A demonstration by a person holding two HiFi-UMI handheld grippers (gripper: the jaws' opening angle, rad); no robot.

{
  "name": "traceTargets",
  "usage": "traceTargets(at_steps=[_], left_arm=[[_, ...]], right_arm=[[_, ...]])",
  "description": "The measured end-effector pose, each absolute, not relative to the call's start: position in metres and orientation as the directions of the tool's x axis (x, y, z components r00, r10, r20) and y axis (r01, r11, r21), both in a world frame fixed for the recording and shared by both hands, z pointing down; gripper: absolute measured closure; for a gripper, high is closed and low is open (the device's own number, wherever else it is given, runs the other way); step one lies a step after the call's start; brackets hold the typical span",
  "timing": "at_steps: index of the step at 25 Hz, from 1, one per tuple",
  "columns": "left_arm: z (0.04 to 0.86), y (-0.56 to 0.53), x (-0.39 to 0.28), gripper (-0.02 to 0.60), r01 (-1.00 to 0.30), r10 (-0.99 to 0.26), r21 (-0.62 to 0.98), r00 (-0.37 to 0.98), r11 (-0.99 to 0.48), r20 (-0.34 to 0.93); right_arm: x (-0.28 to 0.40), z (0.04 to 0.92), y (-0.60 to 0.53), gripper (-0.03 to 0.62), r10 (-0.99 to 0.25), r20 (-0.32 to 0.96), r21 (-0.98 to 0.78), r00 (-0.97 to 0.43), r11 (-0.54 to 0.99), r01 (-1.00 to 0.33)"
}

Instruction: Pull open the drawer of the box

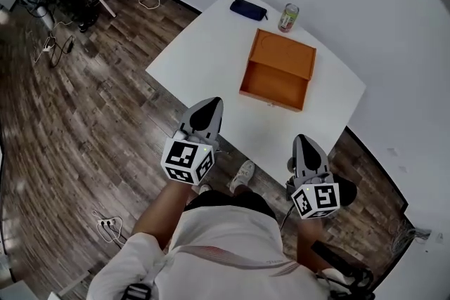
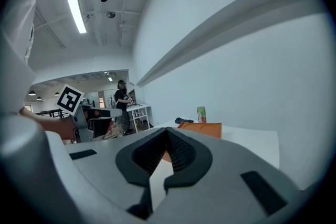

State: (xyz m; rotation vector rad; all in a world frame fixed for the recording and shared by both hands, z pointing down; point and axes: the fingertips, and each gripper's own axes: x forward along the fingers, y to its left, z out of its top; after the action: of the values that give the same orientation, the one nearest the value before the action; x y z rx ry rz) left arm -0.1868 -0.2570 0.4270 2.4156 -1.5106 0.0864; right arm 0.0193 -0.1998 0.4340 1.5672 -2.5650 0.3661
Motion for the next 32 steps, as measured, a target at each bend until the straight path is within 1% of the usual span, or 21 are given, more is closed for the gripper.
traceTargets(at_steps=[8, 15, 21, 32], left_arm=[[0.37, -0.179, -0.257, 0.569, -0.869, -0.874, 0.197, 0.478, -0.455, 0.089], [0.349, -0.126, -0.29, 0.571, -0.85, -0.858, 0.193, 0.51, -0.49, 0.065], [0.332, -0.106, -0.285, 0.571, -0.829, -0.838, 0.19, 0.543, -0.526, 0.048], [0.317, -0.09, -0.239, 0.571, -0.828, -0.836, 0.172, 0.547, -0.534, 0.035]], right_arm=[[-0.021, 0.388, -0.133, 0.591, -0.905, 0.143, -0.092, -0.401, 0.391, -0.916], [-0.044, 0.357, -0.082, 0.591, -0.923, 0.111, -0.049, -0.368, 0.364, -0.93], [-0.046, 0.334, -0.063, 0.591, -0.929, 0.083, -0.035, -0.362, 0.36, -0.932], [-0.011, 0.317, -0.056, 0.591, -0.925, 0.065, -0.012, -0.374, 0.374, -0.927]])
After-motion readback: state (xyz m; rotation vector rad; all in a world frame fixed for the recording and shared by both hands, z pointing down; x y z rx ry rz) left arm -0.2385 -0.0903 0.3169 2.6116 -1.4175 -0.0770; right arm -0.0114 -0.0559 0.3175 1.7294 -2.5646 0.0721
